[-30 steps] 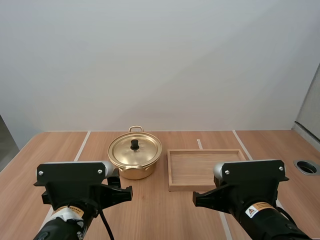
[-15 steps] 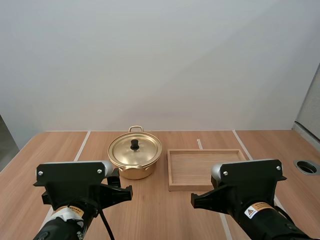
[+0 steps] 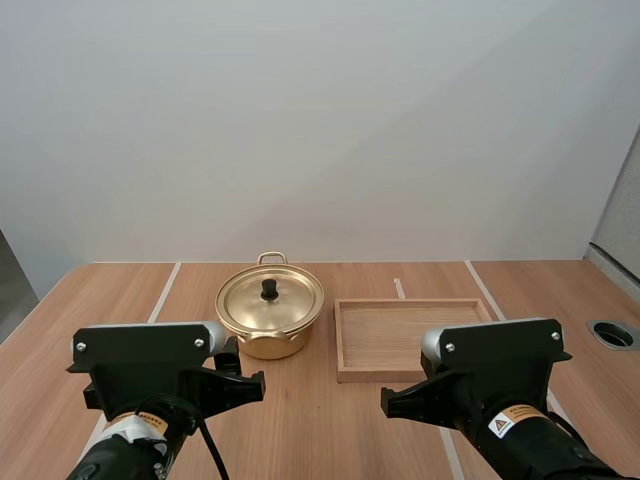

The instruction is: Open the pot, put the pineapple inside, and close it

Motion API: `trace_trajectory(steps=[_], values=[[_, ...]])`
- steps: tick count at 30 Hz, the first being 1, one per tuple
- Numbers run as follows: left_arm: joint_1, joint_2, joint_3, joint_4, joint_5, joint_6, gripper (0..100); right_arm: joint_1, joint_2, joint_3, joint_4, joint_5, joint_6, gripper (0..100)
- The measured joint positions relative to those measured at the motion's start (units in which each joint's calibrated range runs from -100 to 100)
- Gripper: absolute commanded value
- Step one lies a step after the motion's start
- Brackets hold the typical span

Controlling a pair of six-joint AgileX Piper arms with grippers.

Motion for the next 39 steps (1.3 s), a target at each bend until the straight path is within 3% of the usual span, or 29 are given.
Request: trace_trajectory(steps=[4,15,22,29,32,35,37,39], values=[[0.0,0.0,0.0,0.0,0.0,0.0,98,0.0,0.0,0.0,-0.6,0.0,0.0,0],[0.0,0.0,1.0,1.7,-2.6,0.2,96,0.0,0.0,0.0,-11.7,-0.3,0.3,0],[0.0,0.0,1.1,6.7,-6.0,4.6,96,0.0,0.0,0.0,-16.1,-1.4,9.5,0],[0.0,0.0,1.1,13.5,-6.0,5.2,93,0.0,0.0,1.3,-17.4,-3.1,11.4,0],[0.0,0.0,1.2,13.5,-6.0,5.3,73,0.0,0.0,1.4,-17.4,-4.2,11.5,0],[0.0,0.0,1.2,13.5,-5.6,5.2,34,0.0,0.0,1.4,-17.4,-4.4,11.5,0],[0.0,0.0,1.2,13.1,-5.4,5.2,1,0.0,0.0,1.4,-17.4,-4.4,11.5,0],[0.0,0.0,1.2,12.9,-5.4,5.2,0,0.0,0.0,1.4,-17.4,-4.4,11.5,0]])
